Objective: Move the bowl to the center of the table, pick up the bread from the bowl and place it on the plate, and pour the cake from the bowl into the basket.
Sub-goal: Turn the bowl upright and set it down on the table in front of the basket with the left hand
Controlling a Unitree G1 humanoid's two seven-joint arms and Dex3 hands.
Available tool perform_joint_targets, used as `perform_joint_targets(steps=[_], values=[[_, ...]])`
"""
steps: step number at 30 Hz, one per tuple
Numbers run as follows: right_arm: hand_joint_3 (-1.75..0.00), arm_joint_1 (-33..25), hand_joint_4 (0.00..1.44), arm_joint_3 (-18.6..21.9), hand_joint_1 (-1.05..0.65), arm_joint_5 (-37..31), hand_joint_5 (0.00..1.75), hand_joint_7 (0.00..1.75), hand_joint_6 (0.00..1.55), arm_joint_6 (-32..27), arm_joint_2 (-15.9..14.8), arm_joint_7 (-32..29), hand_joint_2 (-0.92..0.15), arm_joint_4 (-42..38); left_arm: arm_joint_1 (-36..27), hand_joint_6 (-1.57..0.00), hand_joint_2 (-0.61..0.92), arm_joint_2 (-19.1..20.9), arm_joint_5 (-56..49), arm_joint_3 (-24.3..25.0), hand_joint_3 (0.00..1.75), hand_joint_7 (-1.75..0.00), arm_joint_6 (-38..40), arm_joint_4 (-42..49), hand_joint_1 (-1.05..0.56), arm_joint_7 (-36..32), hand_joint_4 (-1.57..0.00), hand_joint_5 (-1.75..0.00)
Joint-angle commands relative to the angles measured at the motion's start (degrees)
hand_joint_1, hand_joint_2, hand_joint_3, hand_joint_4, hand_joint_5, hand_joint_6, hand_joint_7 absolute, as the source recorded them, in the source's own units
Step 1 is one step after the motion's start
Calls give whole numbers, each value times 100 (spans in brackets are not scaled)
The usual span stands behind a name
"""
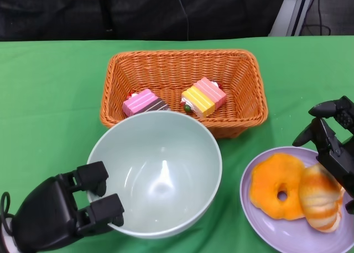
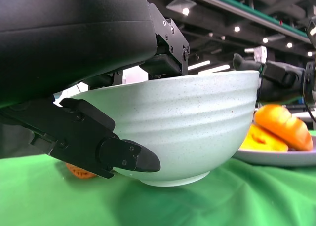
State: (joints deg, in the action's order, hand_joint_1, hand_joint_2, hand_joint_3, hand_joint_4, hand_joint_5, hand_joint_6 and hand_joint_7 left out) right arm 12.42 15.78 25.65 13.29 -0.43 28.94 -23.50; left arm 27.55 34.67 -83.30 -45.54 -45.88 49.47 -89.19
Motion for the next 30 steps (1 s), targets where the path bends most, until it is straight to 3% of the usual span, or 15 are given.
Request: perform_joint_targets(steps=[1, 9, 21, 25, 30], values=[[-67, 37, 73, 30, -9, 57, 174, 144, 62, 22, -74, 28, -84, 13, 159, -48, 92, 126, 43, -172, 42, -175, 14, 159, -21, -331, -57, -175], [-70, -2, 73, 16, -10, 55, 175, 146, 61, 0, -29, -30, -82, 93, 497, -50, 92, 9, 53, -772, 27, -168, 111, 672, -22, -331, -55, -175], [-71, -43, 74, 3, -10, 50, 175, 146, 61, 38, -24, -45, -81, 134, 754, -45, 92, -296, 171, -1214, 31, -173, 156, 1221, -25, -259, -54, -175], [-71, -79, 73, -3, -10, 72, 174, 145, 61, -48, -15, -92, -80, 227, 839, -54, 92, -463, 281, -1319, 22, -157, 174, 1503, -24, -86, -56, -175], [-74, -101, 72, -15, -10, 64, 175, 146, 61, -22, -32, -61, -81, 251, 876, -45, 92, -654, 420, -1379, 24, -172, 258, 1754, -18, -42, -57, -175]])
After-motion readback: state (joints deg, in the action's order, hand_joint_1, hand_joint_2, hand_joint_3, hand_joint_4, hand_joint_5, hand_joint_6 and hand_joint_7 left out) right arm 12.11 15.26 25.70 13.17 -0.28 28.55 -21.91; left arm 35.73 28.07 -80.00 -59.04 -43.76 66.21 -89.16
